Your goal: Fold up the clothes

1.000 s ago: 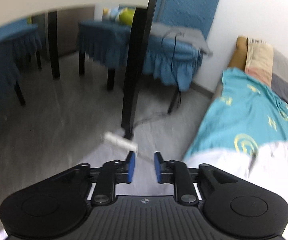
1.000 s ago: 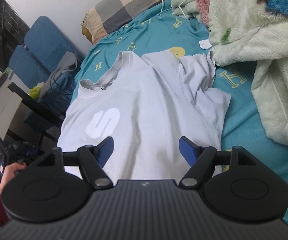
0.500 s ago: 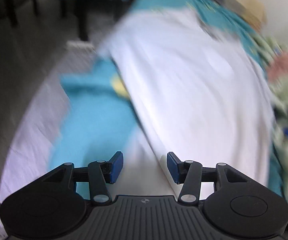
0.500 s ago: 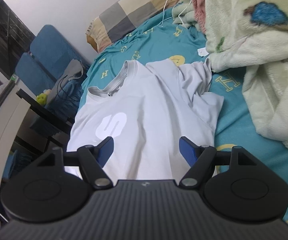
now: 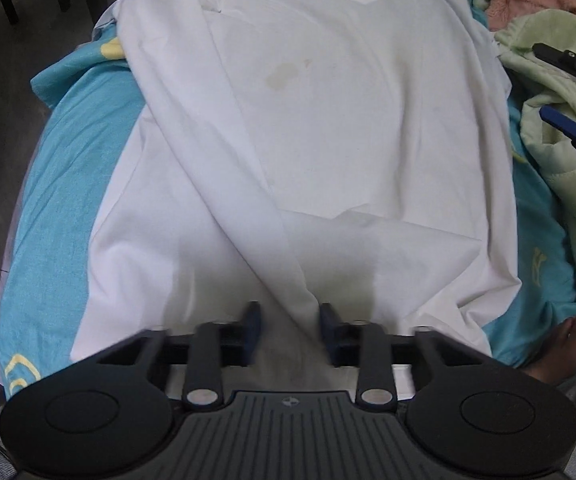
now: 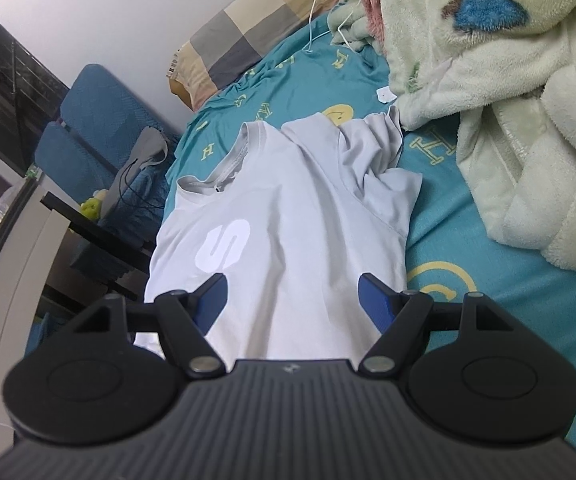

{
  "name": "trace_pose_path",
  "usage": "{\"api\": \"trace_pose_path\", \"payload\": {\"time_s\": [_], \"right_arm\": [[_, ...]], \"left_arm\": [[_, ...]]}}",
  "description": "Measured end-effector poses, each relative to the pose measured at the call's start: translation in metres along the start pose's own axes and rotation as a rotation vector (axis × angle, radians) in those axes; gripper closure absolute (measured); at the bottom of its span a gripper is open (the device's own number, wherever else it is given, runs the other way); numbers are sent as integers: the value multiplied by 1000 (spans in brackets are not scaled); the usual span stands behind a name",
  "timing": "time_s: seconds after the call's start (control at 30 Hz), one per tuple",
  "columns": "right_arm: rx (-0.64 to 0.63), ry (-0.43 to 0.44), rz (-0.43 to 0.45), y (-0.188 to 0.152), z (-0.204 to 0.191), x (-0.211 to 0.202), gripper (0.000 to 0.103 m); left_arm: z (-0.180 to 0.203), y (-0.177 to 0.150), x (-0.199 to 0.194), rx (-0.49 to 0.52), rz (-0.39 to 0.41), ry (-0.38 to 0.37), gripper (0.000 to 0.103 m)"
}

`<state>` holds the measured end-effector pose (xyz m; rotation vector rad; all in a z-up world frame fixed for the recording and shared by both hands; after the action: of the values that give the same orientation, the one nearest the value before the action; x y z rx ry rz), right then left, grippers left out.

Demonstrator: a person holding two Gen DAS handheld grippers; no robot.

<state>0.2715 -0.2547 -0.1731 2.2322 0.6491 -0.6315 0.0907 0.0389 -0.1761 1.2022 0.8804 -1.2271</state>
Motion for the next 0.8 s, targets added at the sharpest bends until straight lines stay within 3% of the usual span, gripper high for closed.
{"api": "trace_pose_path", "payload": {"time_s": [0.07,0.27,0.37,0.47,0.6,0.73,0.8], "right_arm": [[9,5,-5,1,1,1,29],[25,7,8,6,2,0,29],[24,0,15,8,3,-2,29],[19,-13,33,13,5,-8,29],[8,-30,66,21,8,-16,29],[-15,-46,107,31,10,-26,29],[-32,-50,119,33,9,-29,29]], "left_arm": [[-5,-2,-14,-6,2,-17,96],[-33,-8,-72,-52,-25,-96,97],[-62,-9,-94,-46,-24,-11,98],[-107,-6,-108,-104,-62,98,98],[-164,-5,-97,-62,-168,288,98],[-181,-11,-82,-66,-272,334,98],[-176,-7,-88,-41,-251,309,90]]}}
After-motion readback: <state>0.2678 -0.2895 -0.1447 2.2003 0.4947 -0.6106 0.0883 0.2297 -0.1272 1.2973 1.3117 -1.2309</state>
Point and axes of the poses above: each gripper's, at about its wrist camera, not at the fingertips, and x roughly the way its jaws point, z to its right, y to its top, the point moved 8 cm from there along x, roughly the way its jaws point, and after that the axes turned 2 degrees about x, right-handed, at the moved point
